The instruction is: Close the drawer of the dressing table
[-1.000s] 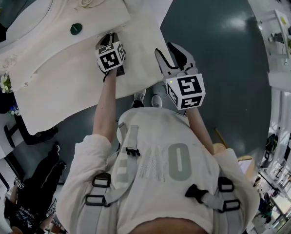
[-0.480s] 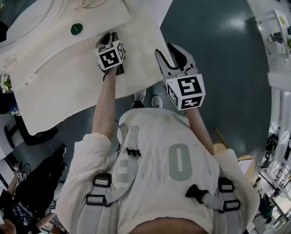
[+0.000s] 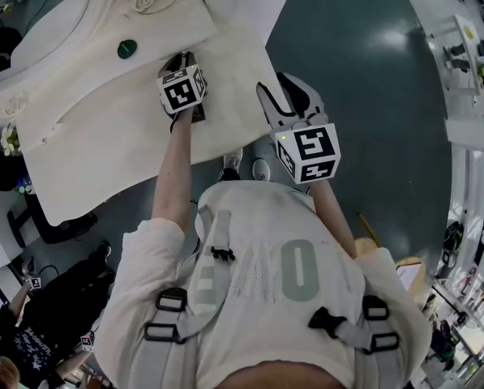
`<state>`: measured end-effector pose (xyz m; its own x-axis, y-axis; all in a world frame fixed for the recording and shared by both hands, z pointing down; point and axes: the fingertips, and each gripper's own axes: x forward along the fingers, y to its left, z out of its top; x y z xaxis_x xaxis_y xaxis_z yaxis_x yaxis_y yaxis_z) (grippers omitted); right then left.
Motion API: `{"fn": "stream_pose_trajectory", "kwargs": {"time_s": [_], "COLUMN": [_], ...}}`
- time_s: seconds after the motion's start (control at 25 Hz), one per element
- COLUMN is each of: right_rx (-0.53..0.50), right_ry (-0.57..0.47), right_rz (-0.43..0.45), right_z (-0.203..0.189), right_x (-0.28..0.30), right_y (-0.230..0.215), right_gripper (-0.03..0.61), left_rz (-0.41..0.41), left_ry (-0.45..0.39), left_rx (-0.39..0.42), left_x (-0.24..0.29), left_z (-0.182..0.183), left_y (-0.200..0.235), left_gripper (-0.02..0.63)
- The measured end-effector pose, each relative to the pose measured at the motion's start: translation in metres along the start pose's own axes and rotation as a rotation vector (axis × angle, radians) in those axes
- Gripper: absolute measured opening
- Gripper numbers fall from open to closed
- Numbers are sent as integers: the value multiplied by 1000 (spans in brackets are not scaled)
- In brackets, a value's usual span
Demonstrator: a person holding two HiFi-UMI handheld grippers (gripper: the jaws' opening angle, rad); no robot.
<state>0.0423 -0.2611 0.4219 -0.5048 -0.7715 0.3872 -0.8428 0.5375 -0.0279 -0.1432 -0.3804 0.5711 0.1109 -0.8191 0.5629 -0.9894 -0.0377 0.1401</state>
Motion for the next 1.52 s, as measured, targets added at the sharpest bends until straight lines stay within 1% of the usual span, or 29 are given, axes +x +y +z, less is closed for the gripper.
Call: {"fn": "stream_pose_trajectory", "kwargs": {"time_s": [0.16,0.32,0.44,0.64,0.72,0.8,0.92,1.16,1.24,1.32,1.4,1.52], "right_rx": [-2,-13,-25,-44,-51,-58,-74,-106,-108,-109,-111,-116], "right_ry": [-4,-18,-32,-58,-70,-83,-102,-153,-182,-207,-228,-260], "right_rz": [7,21,38,73,88,105,134,179,200,214,224,228], "right_z": [2,6,11,20,24,27,32,47,56,64,70,77], "right_x": [0,-5,-6,-1,-2,-3,-4,-11,-12,-15,-18,-23], "right_y": [1,4,8,18,21,25,34,52,58,63,67,72], "right_gripper": [170,170,170,170,170,170,170,150,144,138,127,91], "left_rz": [3,8,18,36,56,77,106,142,157,171,178,186], "left_ry": [7,17,-11,-31,-55,-101,-205,-482,-570,-642,-697,-742], "left_rx": [-25,-13,10,4,14,20,35,132,165,188,200,227], "left_x": [1,-4,-13,-27,-38,-54,-87,-184,-221,-254,-283,-316], "left_z": [1,5,12,18,21,30,59,135,154,164,168,162], "left_y": [0,-3,-4,1,3,6,11,-1,-9,-19,-29,-44], "left_gripper": [101,101,103,106,106,106,106,100,80,50,33,20]}}
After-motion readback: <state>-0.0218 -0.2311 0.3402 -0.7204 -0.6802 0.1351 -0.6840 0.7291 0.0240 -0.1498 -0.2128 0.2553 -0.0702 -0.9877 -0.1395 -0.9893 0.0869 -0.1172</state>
